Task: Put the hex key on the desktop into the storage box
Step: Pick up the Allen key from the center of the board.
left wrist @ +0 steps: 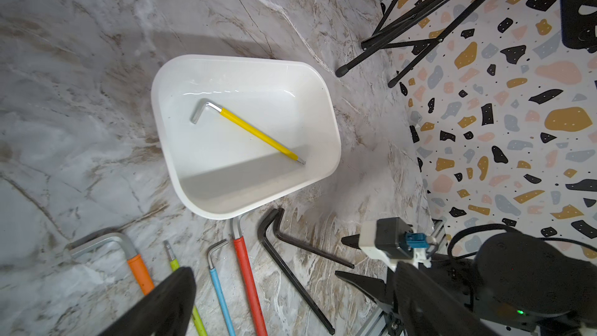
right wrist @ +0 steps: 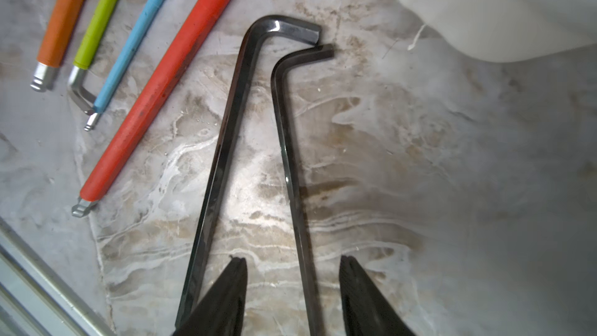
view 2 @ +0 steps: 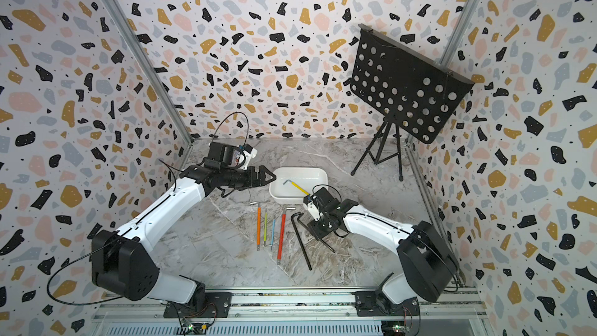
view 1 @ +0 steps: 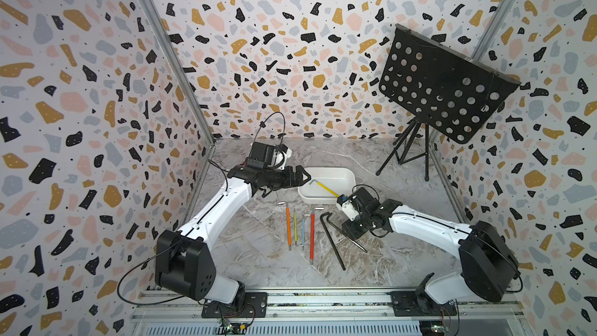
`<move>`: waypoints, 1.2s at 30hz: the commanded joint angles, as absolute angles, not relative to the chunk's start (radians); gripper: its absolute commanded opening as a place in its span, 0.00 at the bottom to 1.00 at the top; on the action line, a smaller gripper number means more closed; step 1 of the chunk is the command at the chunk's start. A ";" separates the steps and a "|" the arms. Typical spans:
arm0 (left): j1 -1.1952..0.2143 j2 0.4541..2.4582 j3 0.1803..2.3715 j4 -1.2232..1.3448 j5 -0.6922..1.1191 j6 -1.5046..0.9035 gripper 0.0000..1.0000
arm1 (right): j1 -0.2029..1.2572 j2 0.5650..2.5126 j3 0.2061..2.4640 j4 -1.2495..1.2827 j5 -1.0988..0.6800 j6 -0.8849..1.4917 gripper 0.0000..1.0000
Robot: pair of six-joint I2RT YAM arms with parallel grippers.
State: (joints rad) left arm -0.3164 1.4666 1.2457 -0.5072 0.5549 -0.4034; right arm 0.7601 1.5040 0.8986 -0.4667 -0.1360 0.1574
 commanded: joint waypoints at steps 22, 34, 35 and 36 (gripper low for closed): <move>-0.318 1.461 1.241 -0.497 0.533 -0.381 1.00 | 0.830 1.696 0.950 -0.394 0.041 0.199 0.45; -0.319 1.467 1.241 -0.499 0.533 -0.381 1.00 | 0.836 1.718 0.905 -0.358 0.044 0.217 0.41; -0.318 1.467 1.240 -0.499 0.533 -0.382 1.00 | 0.837 1.722 0.905 -0.357 0.046 0.218 0.40; -0.319 1.467 1.242 -0.498 0.532 -0.383 1.00 | 0.839 1.726 0.904 -0.357 0.054 0.222 0.39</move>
